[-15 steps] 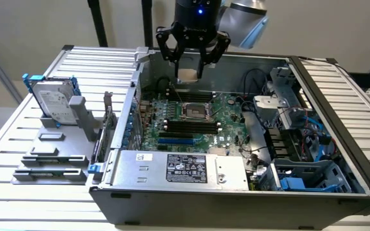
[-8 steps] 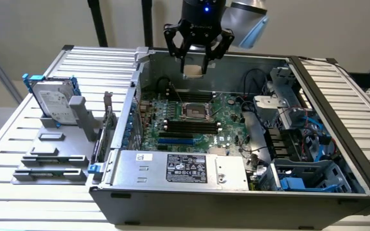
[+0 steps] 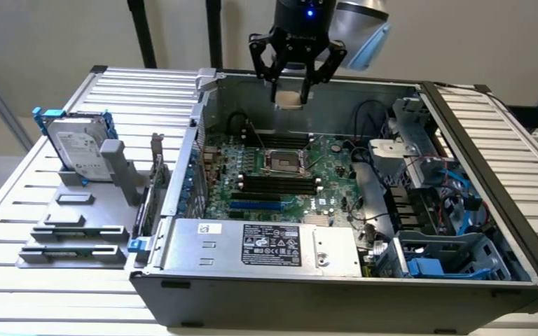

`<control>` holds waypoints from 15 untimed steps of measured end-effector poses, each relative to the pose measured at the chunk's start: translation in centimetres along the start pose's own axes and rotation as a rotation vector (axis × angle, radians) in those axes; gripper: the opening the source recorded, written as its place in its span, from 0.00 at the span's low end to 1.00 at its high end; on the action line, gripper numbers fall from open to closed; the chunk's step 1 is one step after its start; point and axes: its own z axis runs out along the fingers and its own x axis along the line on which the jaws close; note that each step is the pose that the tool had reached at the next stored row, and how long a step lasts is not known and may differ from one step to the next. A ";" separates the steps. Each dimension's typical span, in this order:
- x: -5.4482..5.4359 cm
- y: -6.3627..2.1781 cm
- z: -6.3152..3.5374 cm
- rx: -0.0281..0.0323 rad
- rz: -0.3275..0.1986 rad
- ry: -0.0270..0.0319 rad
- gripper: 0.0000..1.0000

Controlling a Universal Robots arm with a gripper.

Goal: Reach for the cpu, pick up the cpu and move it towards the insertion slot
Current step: 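Pick up the cpu and move it towards the insertion slot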

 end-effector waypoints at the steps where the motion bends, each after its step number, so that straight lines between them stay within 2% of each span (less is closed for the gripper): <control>1: -0.1 0.10 0.01 -0.0001 0.001 -0.0001 0.54; 7: -0.7 0.47 0.04 -0.0008 0.021 -0.0009 0.54; 15: -0.9 0.81 0.07 -0.0018 0.048 -0.0022 0.54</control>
